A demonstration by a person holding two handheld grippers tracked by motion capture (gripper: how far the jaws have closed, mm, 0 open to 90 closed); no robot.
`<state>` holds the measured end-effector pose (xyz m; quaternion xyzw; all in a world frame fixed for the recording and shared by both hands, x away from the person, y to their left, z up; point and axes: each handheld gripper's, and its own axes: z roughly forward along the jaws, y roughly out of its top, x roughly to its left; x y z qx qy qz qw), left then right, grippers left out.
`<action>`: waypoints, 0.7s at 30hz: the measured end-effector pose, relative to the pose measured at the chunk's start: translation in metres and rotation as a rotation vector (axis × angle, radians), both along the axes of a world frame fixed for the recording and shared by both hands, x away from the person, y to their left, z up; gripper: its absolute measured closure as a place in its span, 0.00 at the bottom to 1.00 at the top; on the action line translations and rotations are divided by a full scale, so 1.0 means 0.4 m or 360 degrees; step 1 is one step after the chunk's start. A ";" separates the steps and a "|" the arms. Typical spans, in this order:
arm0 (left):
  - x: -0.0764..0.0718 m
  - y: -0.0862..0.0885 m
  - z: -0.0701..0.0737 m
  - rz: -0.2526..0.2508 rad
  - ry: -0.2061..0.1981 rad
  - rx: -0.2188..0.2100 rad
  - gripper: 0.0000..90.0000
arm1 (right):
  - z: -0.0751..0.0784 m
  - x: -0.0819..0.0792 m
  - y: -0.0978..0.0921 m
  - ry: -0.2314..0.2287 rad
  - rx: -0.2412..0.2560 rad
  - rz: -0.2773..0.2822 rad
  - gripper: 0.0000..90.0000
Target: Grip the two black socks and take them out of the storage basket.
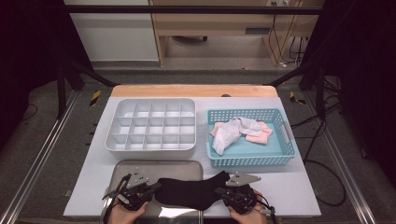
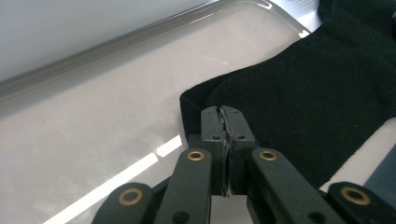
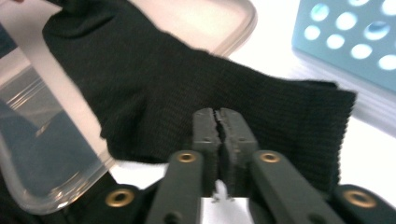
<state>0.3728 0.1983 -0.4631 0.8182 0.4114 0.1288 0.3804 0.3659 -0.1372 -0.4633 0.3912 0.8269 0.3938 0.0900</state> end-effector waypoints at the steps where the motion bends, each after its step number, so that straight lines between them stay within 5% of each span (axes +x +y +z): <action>1: 0.000 0.001 0.000 0.0005 -0.0006 0.0003 0.97 | 0.004 0.000 -0.004 -0.0011 0.0018 -0.0006 0.91; 6: 0.001 0.002 0.008 0.0000 -0.0026 -0.0015 0.98 | 0.035 0.006 -0.069 -0.0167 0.0075 -0.0205 0.82; 9: 0.001 -0.004 0.020 -0.0009 -0.0069 -0.0032 0.98 | 0.026 0.024 -0.099 -0.0176 0.0041 -0.0311 0.77; 14: 0.003 -0.016 0.020 -0.0011 -0.0115 0.0001 0.98 | -0.009 0.063 -0.091 -0.0080 0.0030 -0.0292 0.79; 17: 0.009 -0.015 0.008 0.0005 -0.0084 0.0010 0.98 | -0.014 0.074 -0.073 -0.0045 0.0001 -0.0236 0.92; 21: 0.011 -0.011 0.007 0.0011 -0.0070 -0.0010 0.98 | -0.003 0.080 -0.064 -0.0080 -0.0011 -0.0215 0.98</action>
